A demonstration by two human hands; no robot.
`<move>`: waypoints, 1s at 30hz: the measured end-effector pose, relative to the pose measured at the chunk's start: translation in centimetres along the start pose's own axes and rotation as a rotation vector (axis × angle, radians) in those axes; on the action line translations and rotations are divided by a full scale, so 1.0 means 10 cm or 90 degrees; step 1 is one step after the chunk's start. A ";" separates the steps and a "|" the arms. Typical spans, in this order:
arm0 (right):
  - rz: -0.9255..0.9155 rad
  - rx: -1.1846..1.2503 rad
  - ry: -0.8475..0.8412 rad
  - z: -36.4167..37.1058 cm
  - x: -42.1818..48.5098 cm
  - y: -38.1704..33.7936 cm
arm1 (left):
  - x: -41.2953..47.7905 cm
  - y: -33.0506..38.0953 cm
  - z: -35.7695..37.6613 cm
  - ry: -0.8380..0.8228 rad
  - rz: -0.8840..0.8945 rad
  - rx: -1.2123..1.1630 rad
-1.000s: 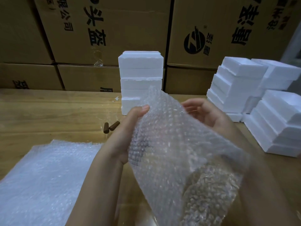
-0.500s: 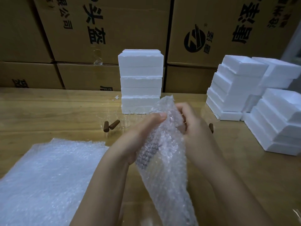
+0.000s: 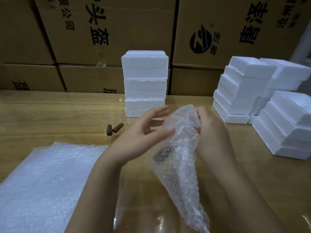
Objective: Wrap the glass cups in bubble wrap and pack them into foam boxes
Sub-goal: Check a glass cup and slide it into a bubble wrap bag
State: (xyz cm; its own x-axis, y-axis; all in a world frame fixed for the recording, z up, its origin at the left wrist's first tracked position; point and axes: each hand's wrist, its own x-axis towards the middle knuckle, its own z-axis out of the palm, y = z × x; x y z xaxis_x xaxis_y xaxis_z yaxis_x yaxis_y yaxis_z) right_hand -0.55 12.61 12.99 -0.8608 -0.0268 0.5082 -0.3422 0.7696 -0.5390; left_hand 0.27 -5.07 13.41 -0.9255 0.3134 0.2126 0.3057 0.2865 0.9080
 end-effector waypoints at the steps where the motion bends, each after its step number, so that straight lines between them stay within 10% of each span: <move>1: 0.011 -0.005 0.003 -0.02 0.01 0.01 | -0.03 -0.02 -0.05 -0.050 0.018 0.023; 4: 0.035 -0.011 0.003 -0.02 0.00 0.02 | -0.08 0.00 -0.08 -0.136 0.028 0.115; 12: 0.060 -0.025 -0.067 0.04 0.00 -0.19 | -0.03 0.04 0.07 0.036 0.070 0.158; 22: -0.121 -0.054 0.138 0.13 -0.16 -0.24 | -0.02 0.06 0.12 0.153 0.115 0.192; 30: -0.142 0.066 0.017 0.15 -0.15 -0.25 | 0.06 -0.03 0.09 0.298 0.113 0.165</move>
State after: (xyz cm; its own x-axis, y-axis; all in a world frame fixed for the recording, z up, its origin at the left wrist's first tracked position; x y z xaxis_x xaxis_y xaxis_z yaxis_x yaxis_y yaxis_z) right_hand 1.05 9.72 12.56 -0.7500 -0.1711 0.6389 -0.5609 0.6765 -0.4772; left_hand -0.17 -4.12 12.90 -0.8371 -0.0404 0.5456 0.4567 0.4974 0.7375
